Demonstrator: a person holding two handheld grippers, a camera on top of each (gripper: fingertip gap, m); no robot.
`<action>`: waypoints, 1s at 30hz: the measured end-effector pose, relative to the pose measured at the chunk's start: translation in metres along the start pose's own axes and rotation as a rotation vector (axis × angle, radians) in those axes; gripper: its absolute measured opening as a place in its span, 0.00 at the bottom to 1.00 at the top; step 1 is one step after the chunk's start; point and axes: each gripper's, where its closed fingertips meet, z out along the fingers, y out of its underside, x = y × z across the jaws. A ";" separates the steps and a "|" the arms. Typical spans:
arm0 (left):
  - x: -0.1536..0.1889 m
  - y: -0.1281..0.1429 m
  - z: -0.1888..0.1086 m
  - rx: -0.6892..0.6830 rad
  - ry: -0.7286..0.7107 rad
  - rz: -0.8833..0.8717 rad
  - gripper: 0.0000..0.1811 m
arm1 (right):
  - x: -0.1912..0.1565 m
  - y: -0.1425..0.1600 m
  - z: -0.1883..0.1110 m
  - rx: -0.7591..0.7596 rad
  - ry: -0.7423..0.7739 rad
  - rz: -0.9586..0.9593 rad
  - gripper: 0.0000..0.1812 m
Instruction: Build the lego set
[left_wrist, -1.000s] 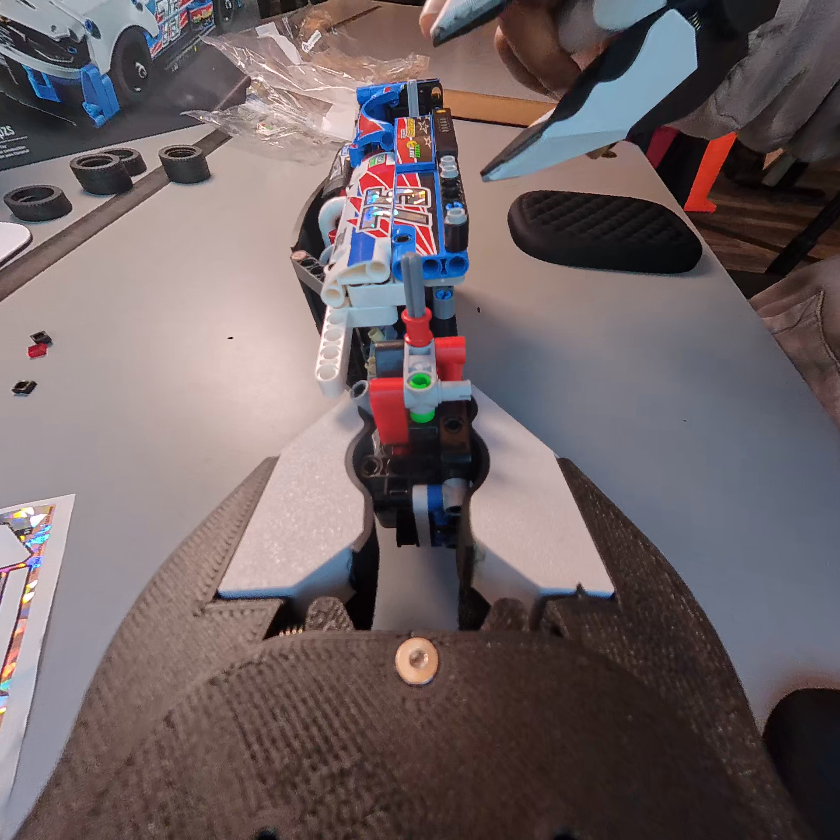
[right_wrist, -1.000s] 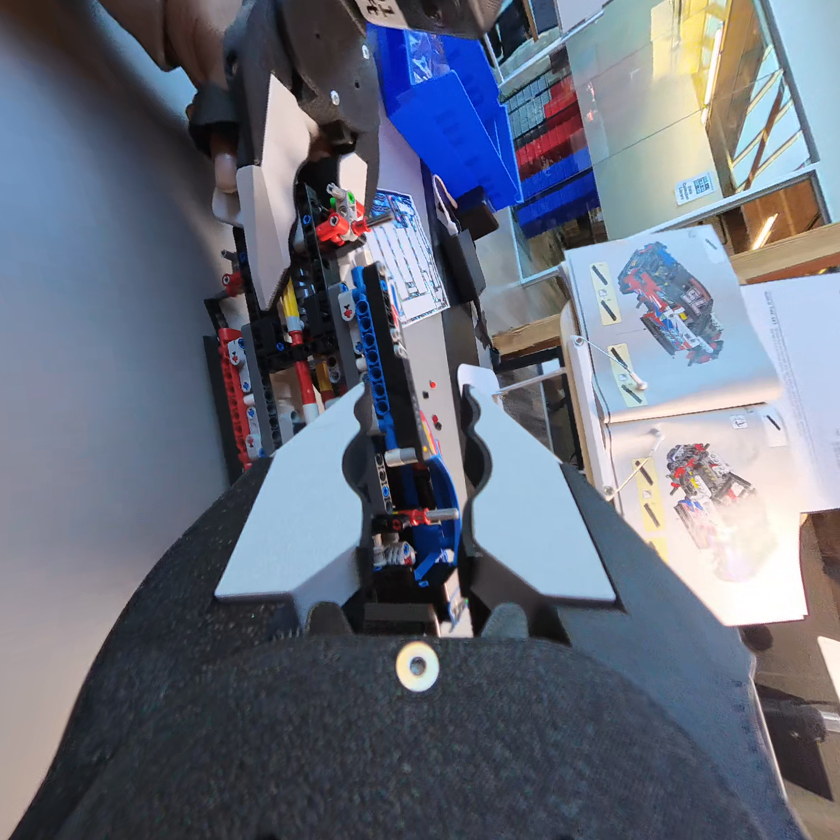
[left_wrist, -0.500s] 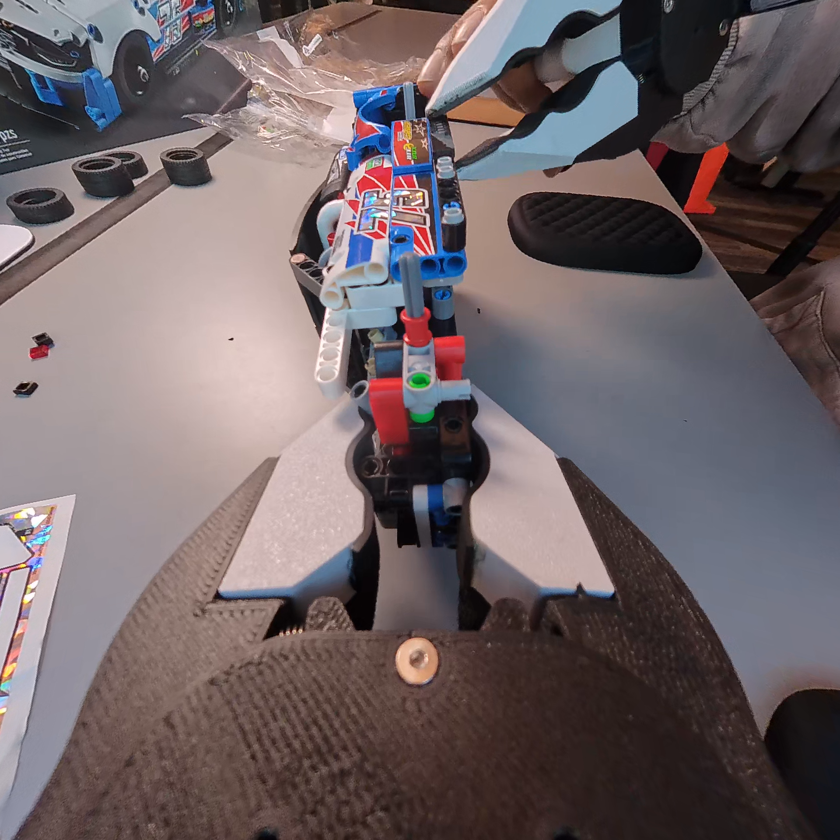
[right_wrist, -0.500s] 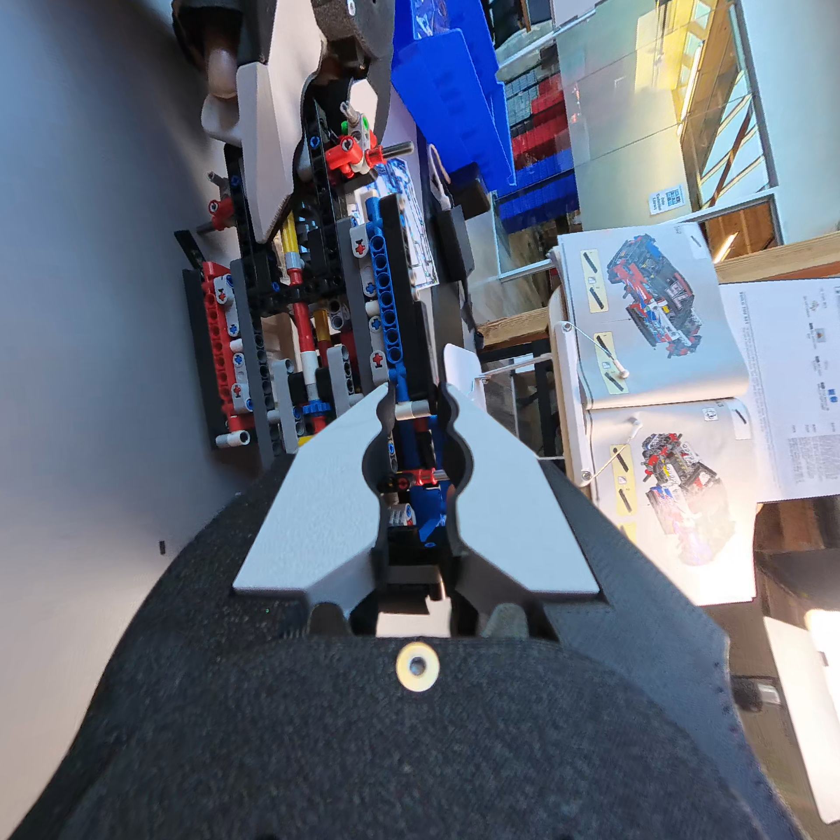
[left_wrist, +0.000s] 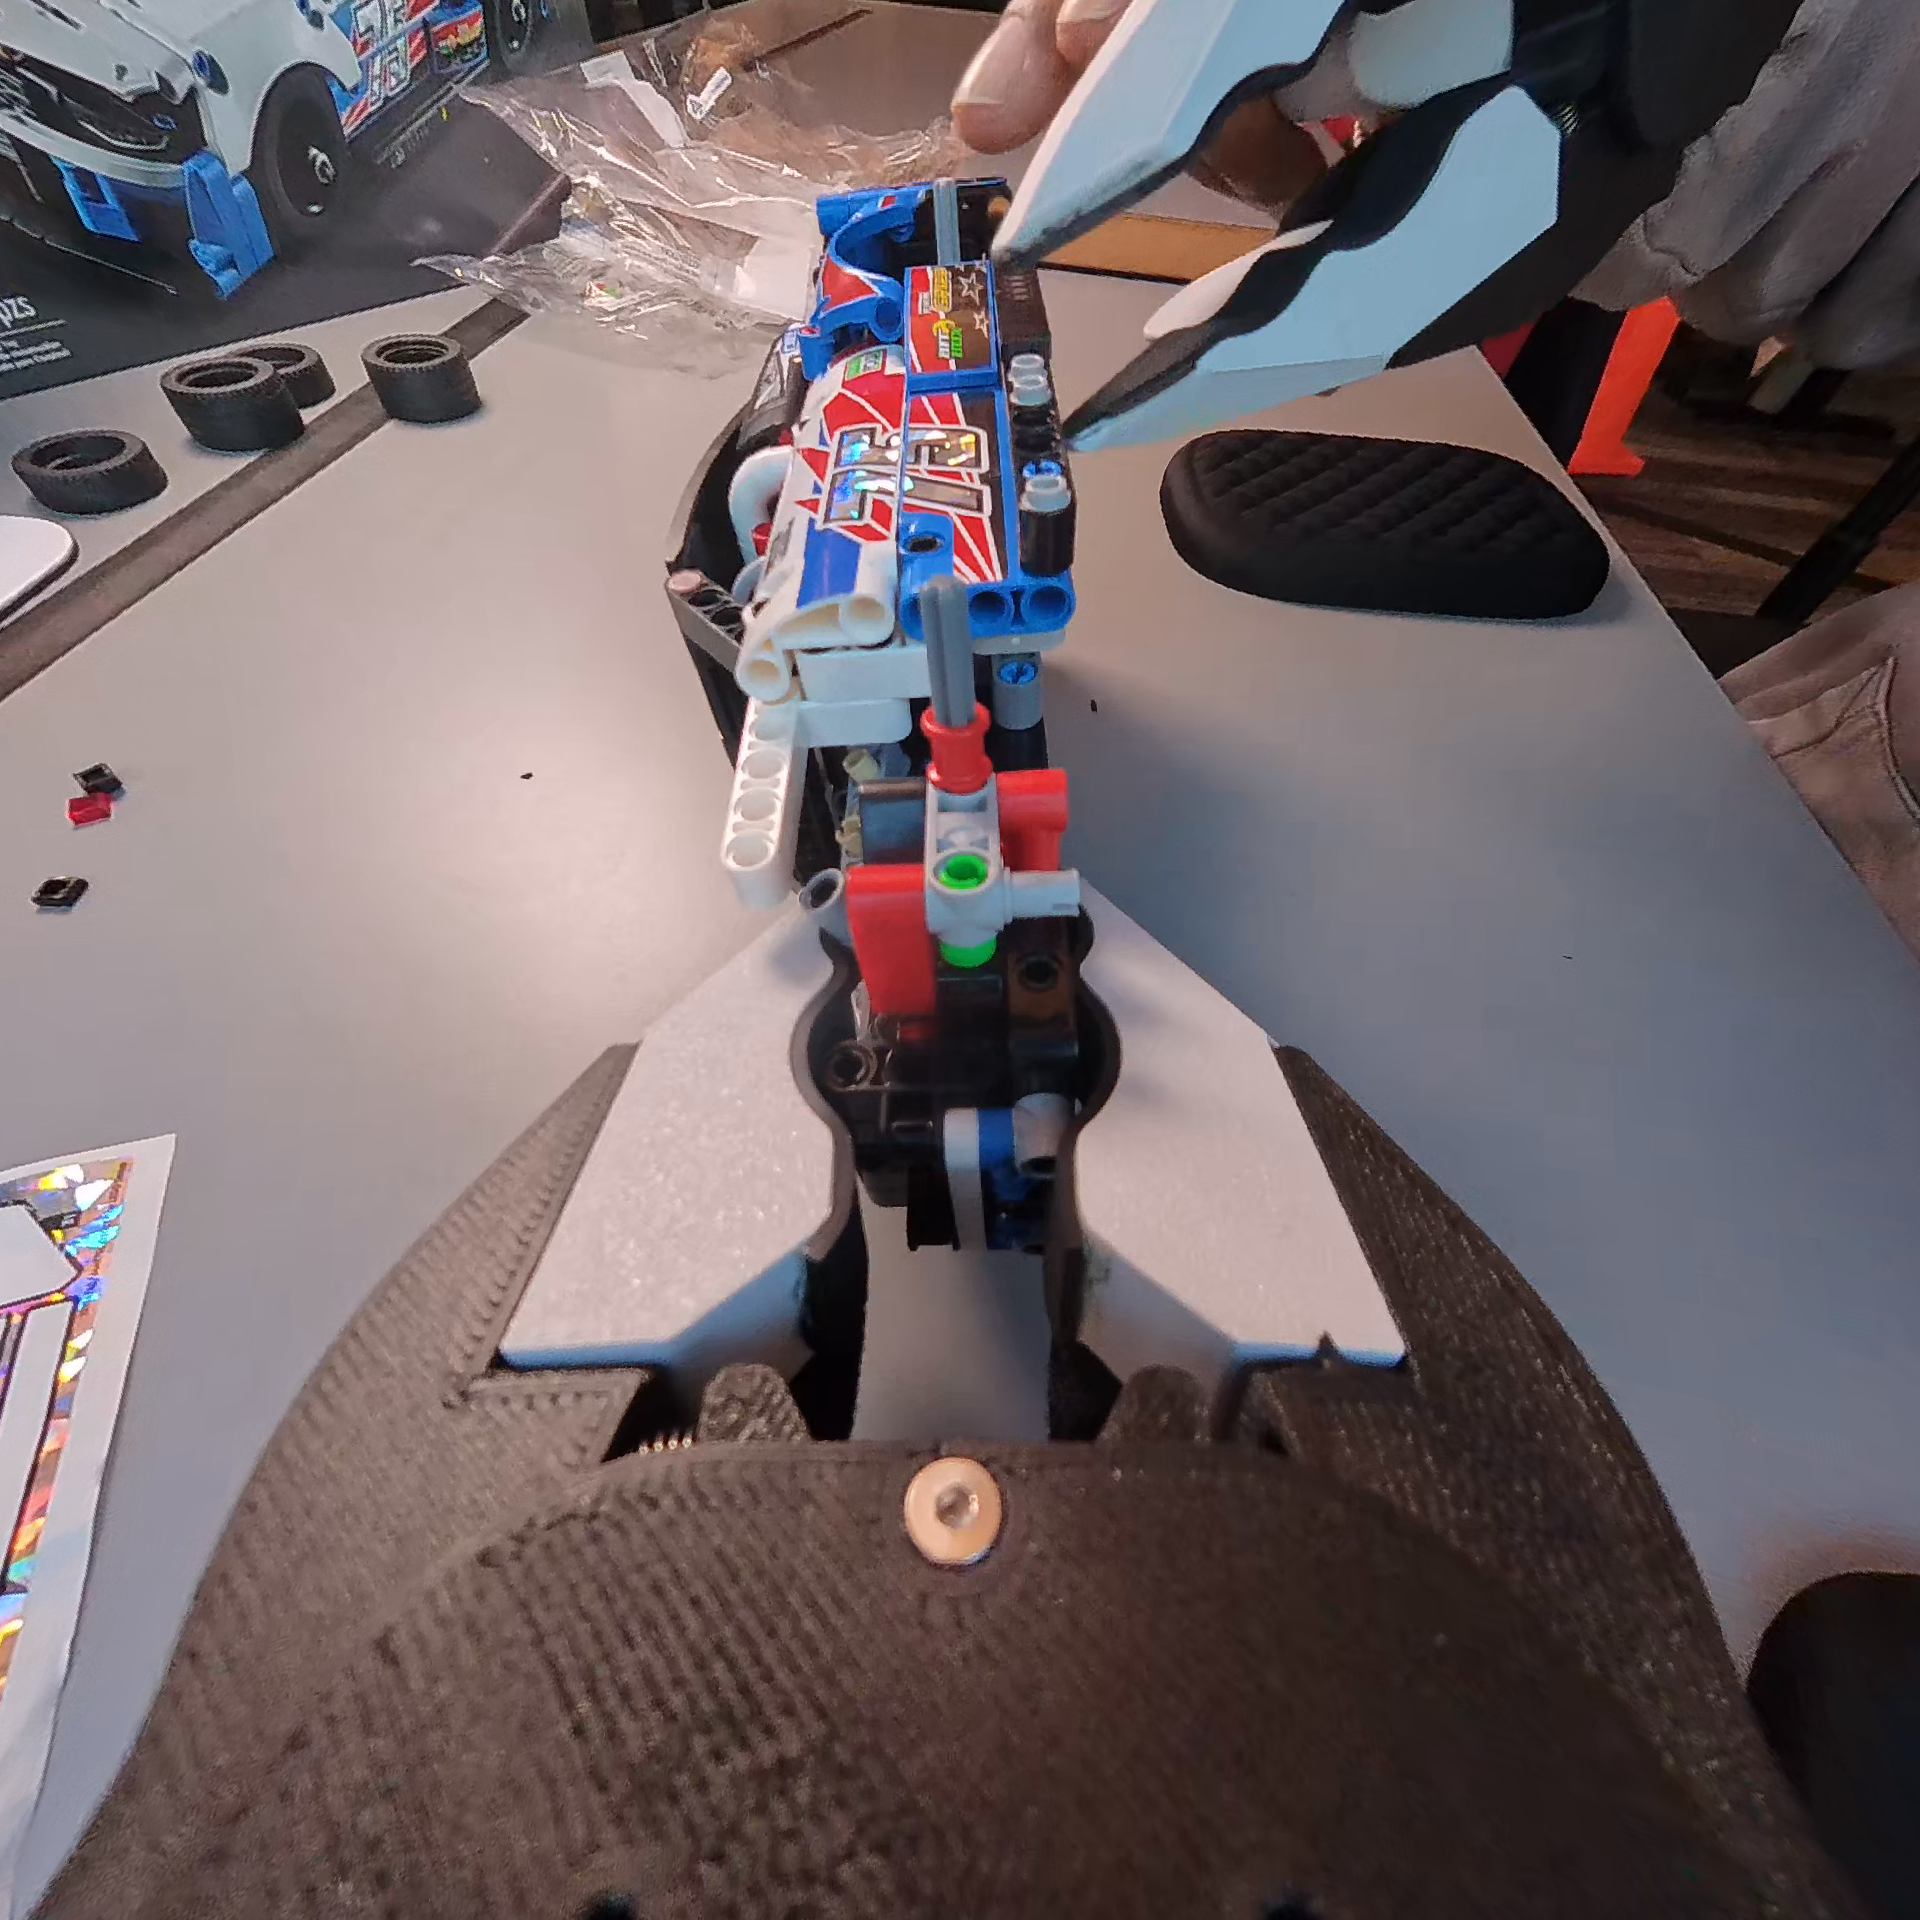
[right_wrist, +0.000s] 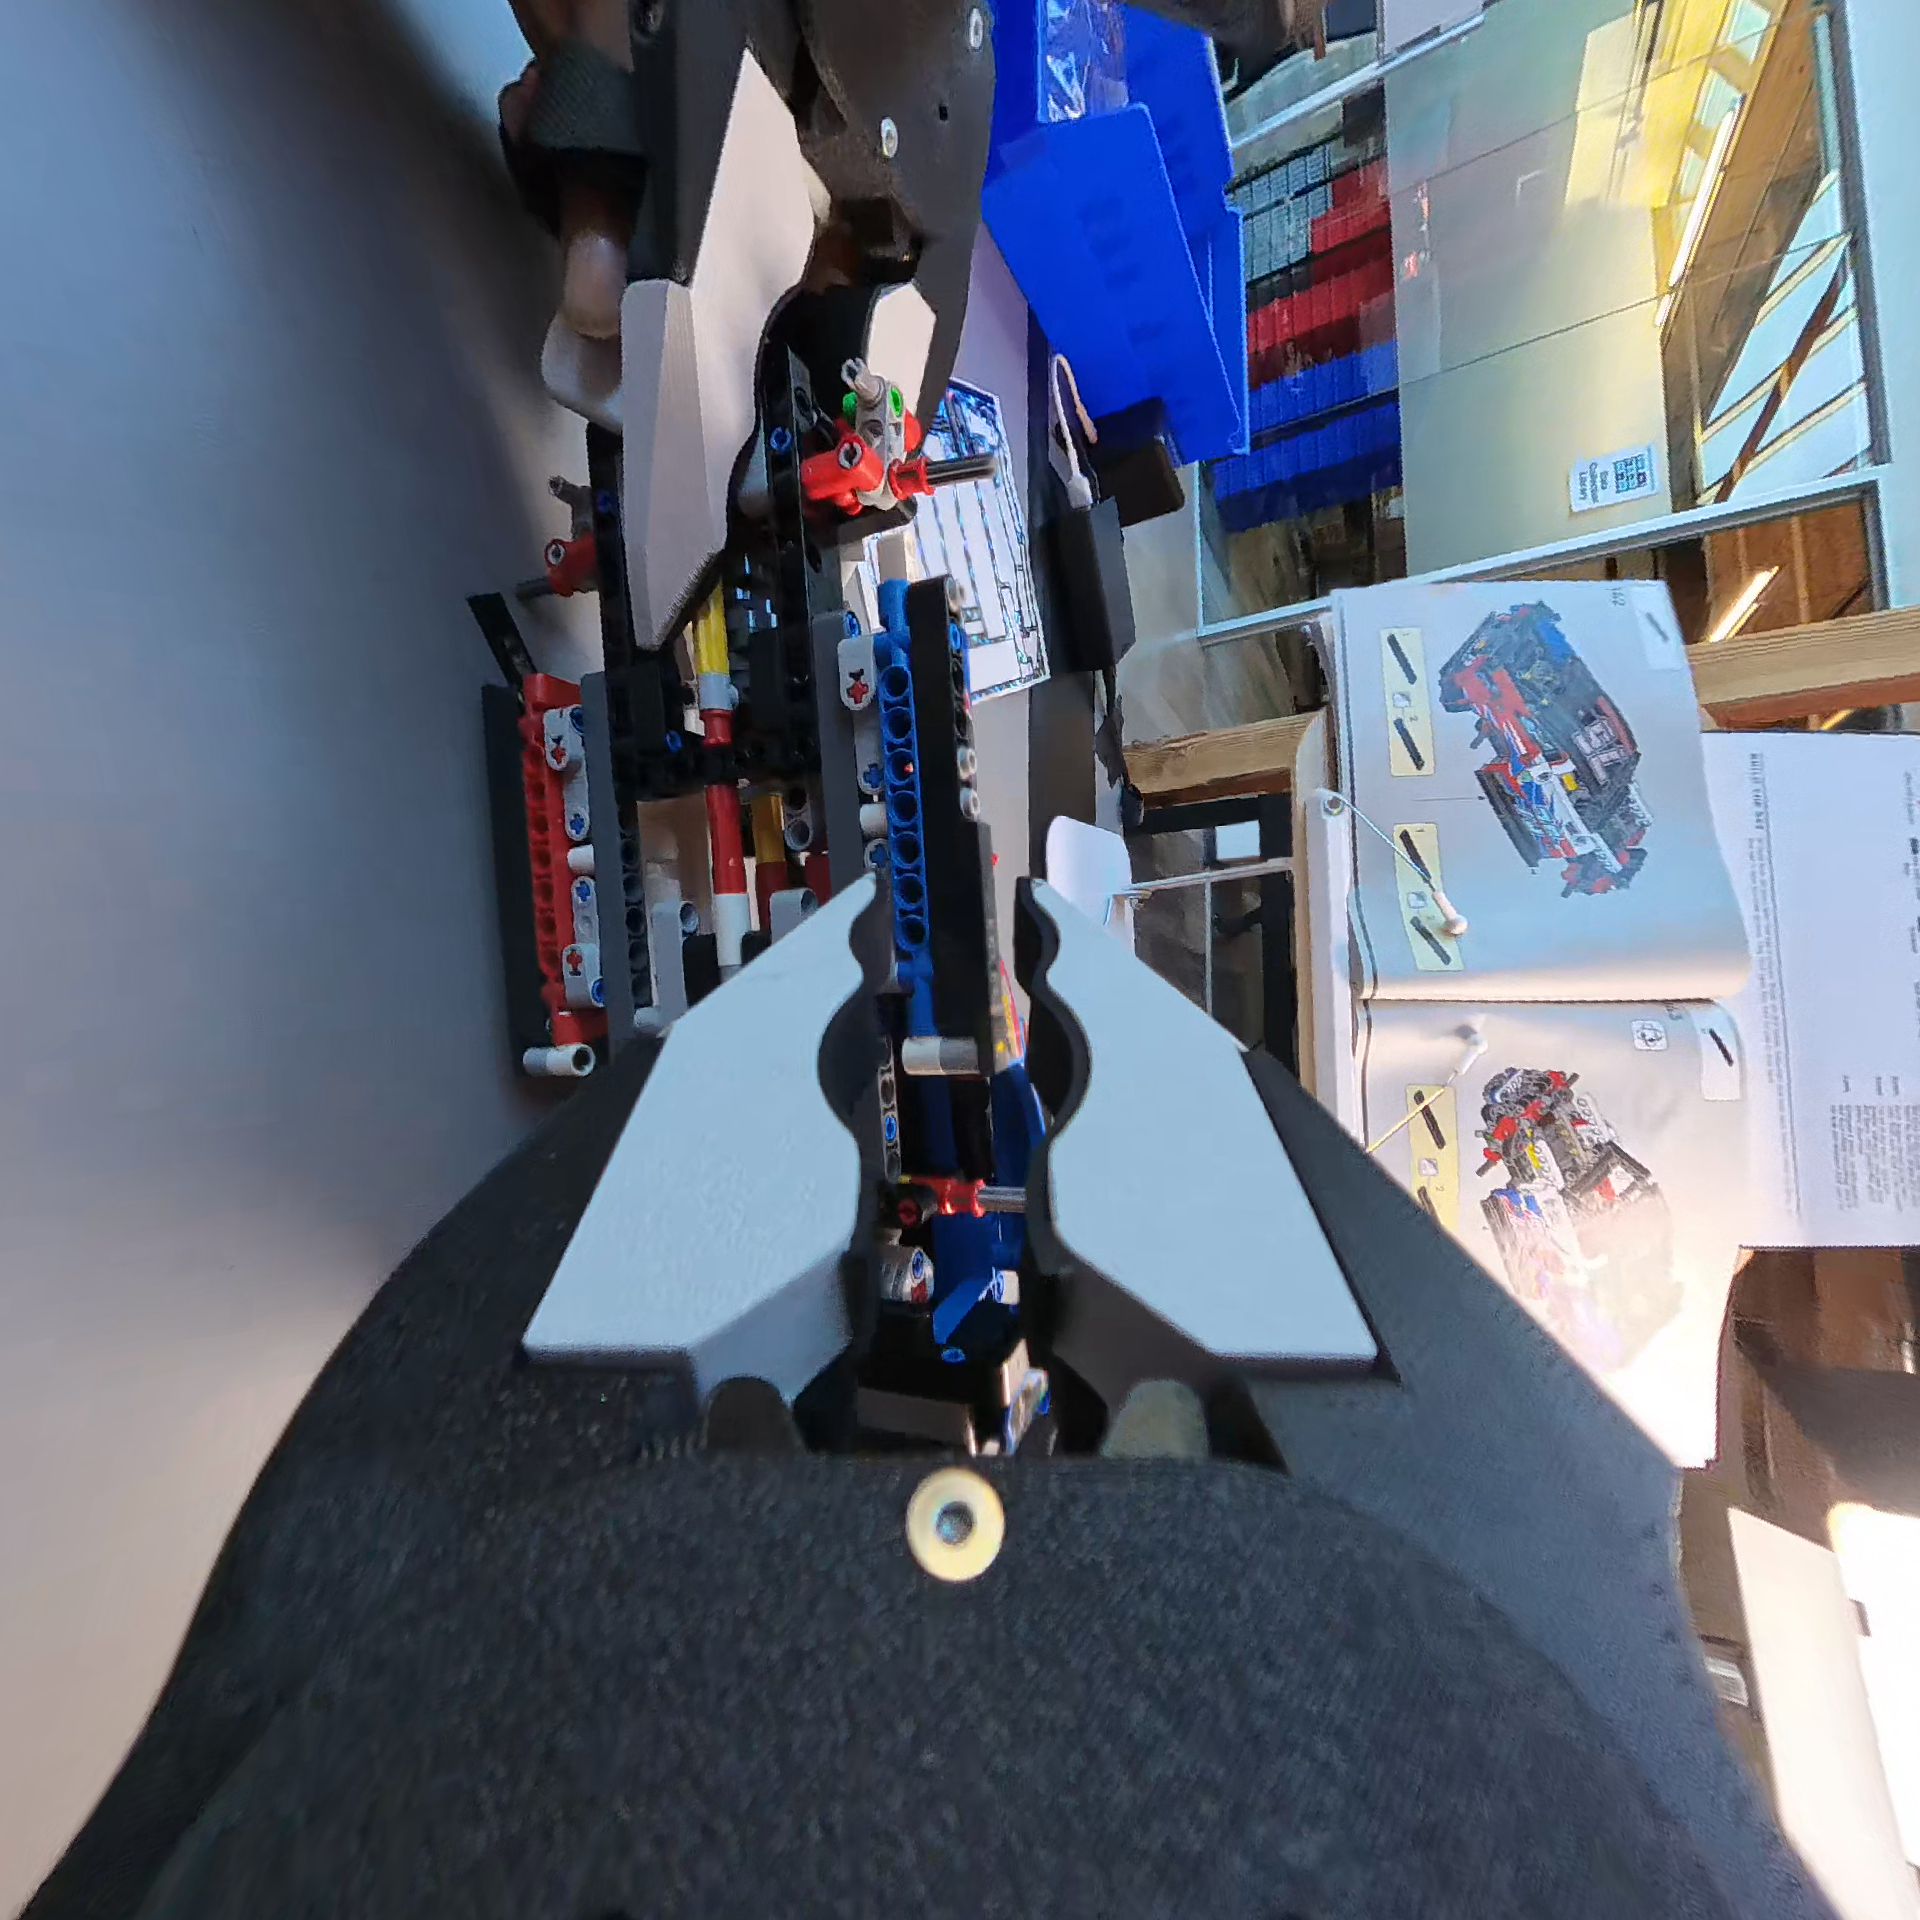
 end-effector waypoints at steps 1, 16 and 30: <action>0.000 0.000 0.000 -0.002 -0.002 0.005 0.18 | -0.001 0.001 0.002 -0.004 -0.007 -0.001 0.10; 0.003 -0.010 0.004 -0.015 -0.031 0.060 0.18 | 0.017 0.003 -0.030 0.046 0.005 0.166 0.18; 0.008 -0.042 0.019 -0.152 -0.087 0.317 0.18 | 0.000 0.062 -0.060 -0.117 -0.081 0.250 0.31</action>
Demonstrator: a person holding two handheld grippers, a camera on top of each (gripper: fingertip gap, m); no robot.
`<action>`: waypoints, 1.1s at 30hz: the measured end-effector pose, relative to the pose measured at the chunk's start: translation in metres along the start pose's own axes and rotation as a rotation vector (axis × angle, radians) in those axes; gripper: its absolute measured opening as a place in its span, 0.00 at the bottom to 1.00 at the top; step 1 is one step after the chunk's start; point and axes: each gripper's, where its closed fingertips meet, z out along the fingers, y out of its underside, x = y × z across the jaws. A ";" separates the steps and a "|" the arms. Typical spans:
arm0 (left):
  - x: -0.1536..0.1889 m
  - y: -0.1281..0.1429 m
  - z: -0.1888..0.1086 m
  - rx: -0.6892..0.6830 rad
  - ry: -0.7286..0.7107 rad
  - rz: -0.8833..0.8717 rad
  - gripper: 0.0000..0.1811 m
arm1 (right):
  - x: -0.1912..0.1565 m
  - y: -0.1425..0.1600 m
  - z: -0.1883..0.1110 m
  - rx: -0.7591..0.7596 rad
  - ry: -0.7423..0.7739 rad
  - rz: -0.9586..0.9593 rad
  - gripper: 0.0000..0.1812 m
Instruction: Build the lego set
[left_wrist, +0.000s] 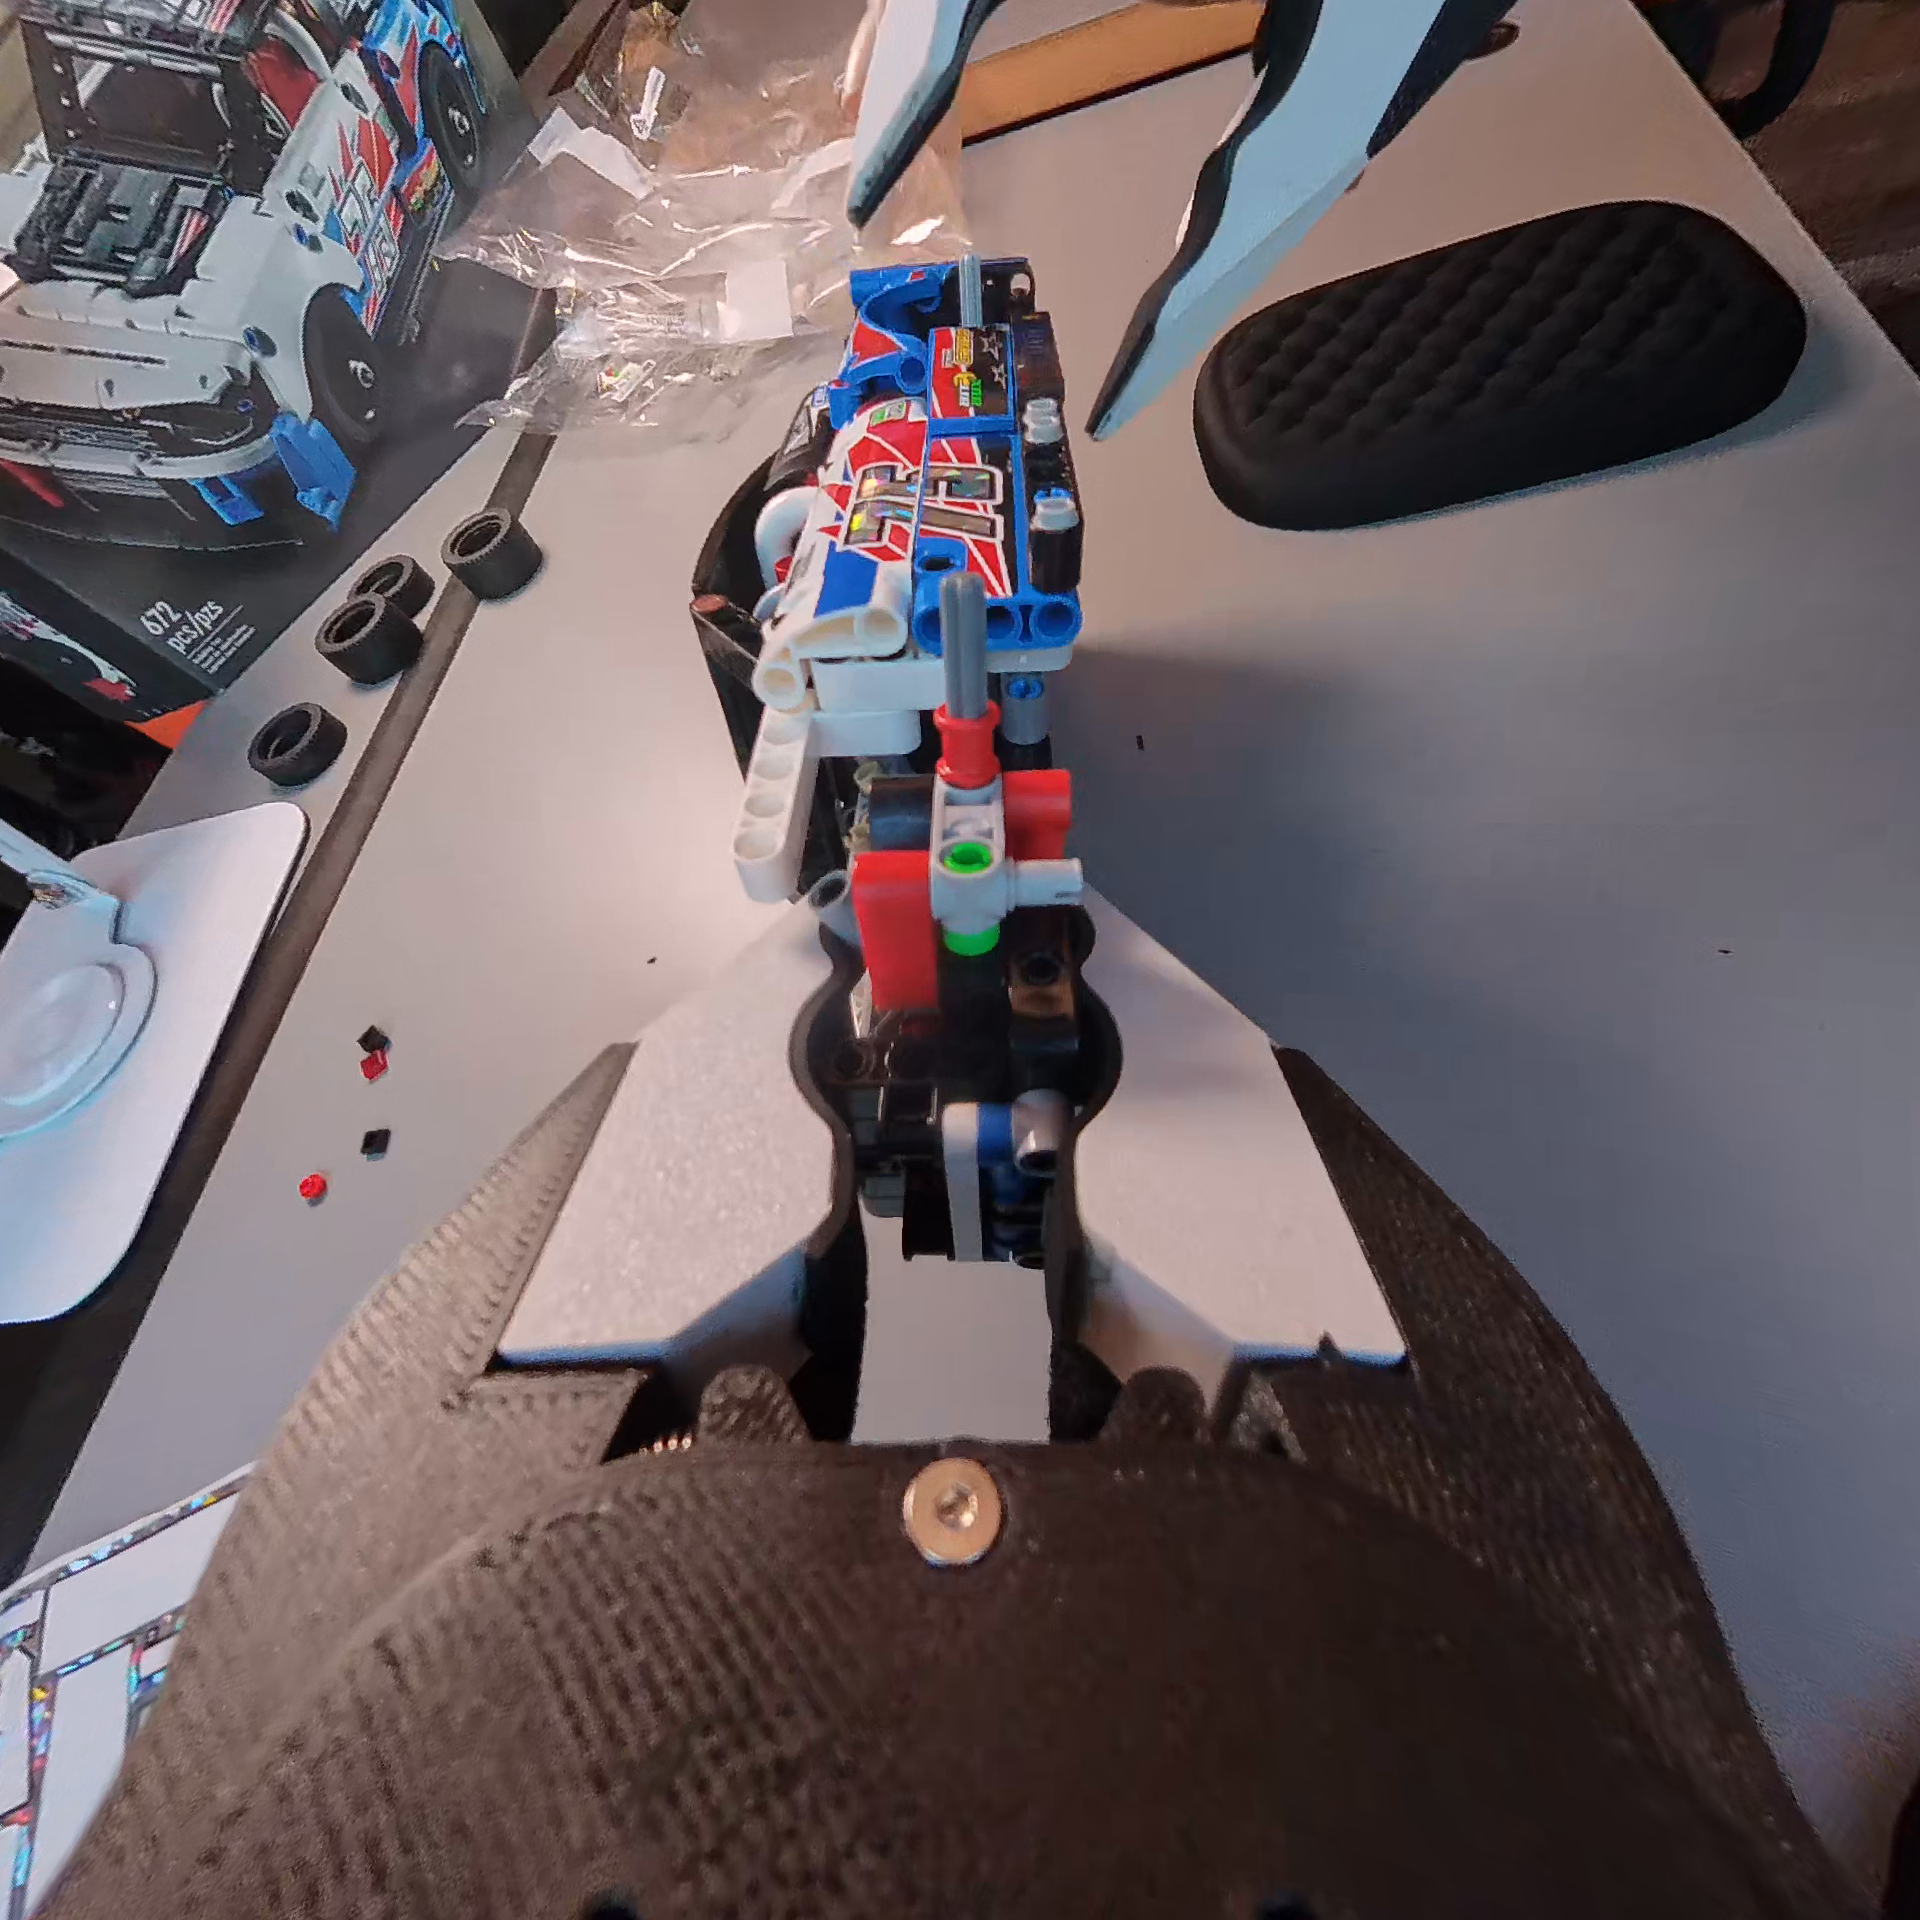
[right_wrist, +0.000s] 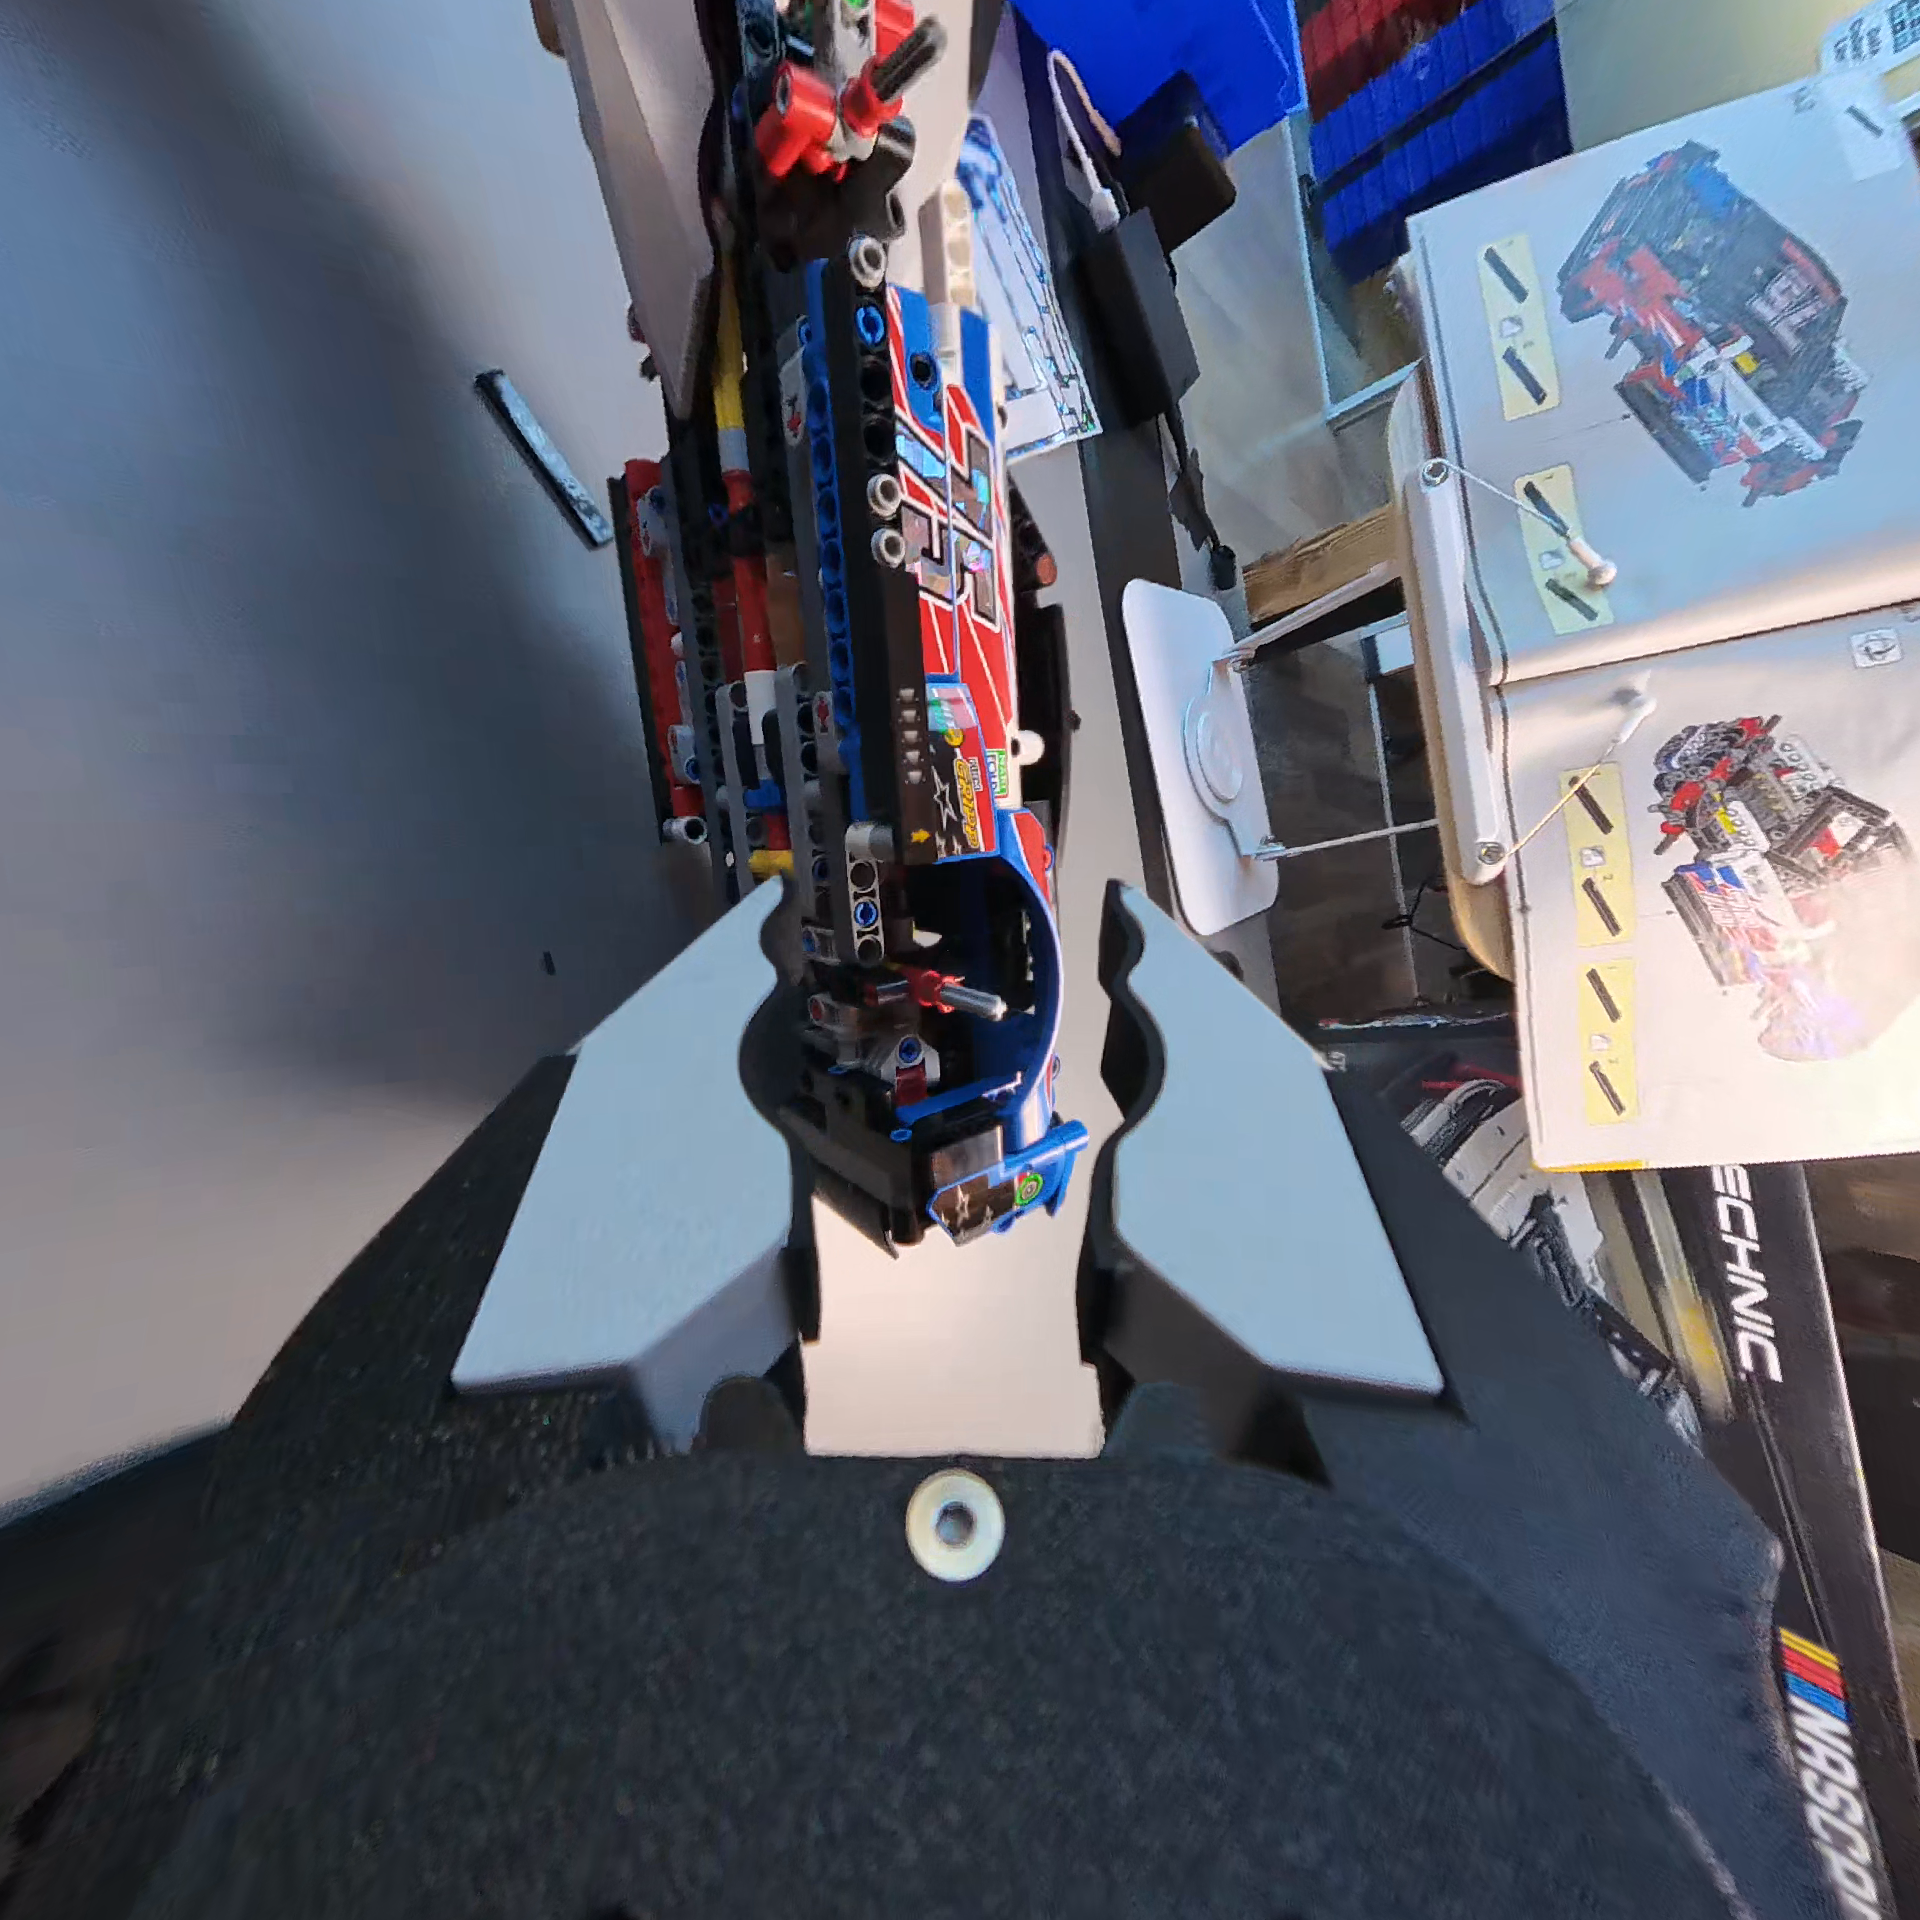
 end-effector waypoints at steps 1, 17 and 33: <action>0.000 -0.002 0.001 -0.006 -0.002 0.014 0.18 | -0.001 0.002 0.001 -0.009 -0.002 0.000 0.31; -0.038 0.028 -0.004 0.049 -0.027 -0.185 0.19 | -0.107 -0.083 0.087 0.159 -0.522 0.390 0.14; -0.043 0.039 -0.011 0.091 -0.026 -0.278 0.18 | -0.126 -0.063 0.130 -0.067 -0.770 0.294 0.03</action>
